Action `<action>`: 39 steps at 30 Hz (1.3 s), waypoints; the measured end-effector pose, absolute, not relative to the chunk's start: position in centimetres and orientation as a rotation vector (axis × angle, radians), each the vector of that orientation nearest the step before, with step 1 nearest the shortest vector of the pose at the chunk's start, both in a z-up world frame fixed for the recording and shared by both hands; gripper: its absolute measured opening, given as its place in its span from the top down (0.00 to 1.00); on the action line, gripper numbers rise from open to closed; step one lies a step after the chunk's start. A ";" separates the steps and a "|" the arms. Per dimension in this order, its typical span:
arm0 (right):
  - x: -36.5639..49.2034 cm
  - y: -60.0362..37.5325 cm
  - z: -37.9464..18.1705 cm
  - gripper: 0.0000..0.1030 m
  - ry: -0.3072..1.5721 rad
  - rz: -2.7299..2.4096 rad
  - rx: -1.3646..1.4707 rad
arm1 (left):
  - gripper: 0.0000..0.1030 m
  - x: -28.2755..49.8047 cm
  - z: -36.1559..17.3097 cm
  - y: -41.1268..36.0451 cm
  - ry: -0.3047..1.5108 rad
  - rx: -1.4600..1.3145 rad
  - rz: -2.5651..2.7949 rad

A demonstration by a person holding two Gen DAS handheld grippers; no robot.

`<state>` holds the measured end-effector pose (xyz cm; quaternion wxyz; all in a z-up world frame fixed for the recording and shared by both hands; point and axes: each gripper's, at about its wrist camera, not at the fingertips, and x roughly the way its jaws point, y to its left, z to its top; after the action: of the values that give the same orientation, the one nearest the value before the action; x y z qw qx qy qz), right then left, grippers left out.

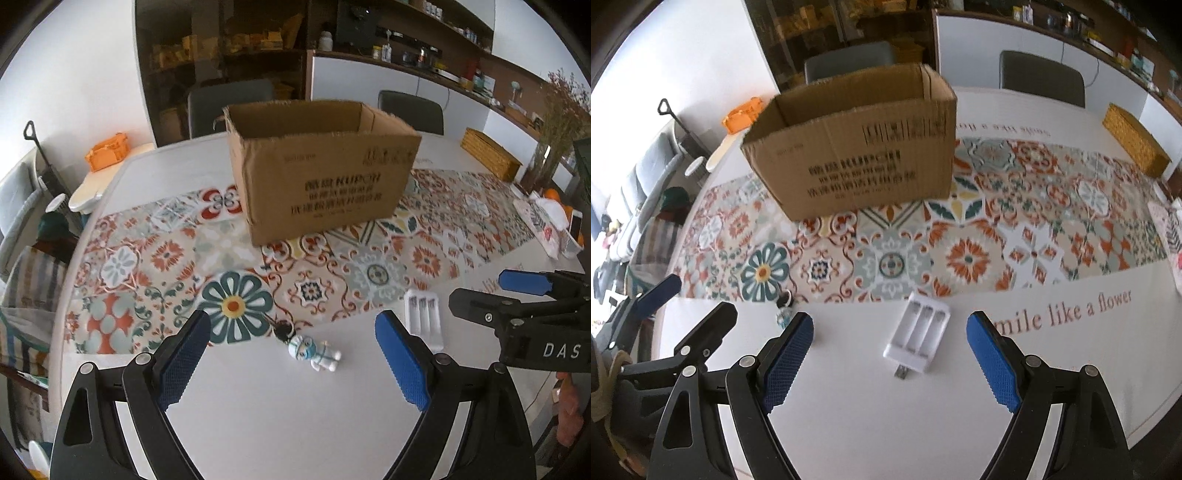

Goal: Organize rigid objects
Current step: 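Withdraw both tools and move toward the figurine and battery charger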

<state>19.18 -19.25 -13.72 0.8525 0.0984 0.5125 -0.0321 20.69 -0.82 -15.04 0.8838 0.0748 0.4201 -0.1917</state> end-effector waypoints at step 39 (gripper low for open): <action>16.5 -20.1 -23.3 0.18 1.247 -0.139 0.298 | 0.39 20.9 -25.1 -5.3 0.922 0.399 -0.510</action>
<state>16.52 -20.13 -23.33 0.7993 0.1387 0.5812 -0.0648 20.87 -5.30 -25.09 0.8456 0.1891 0.4368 -0.2417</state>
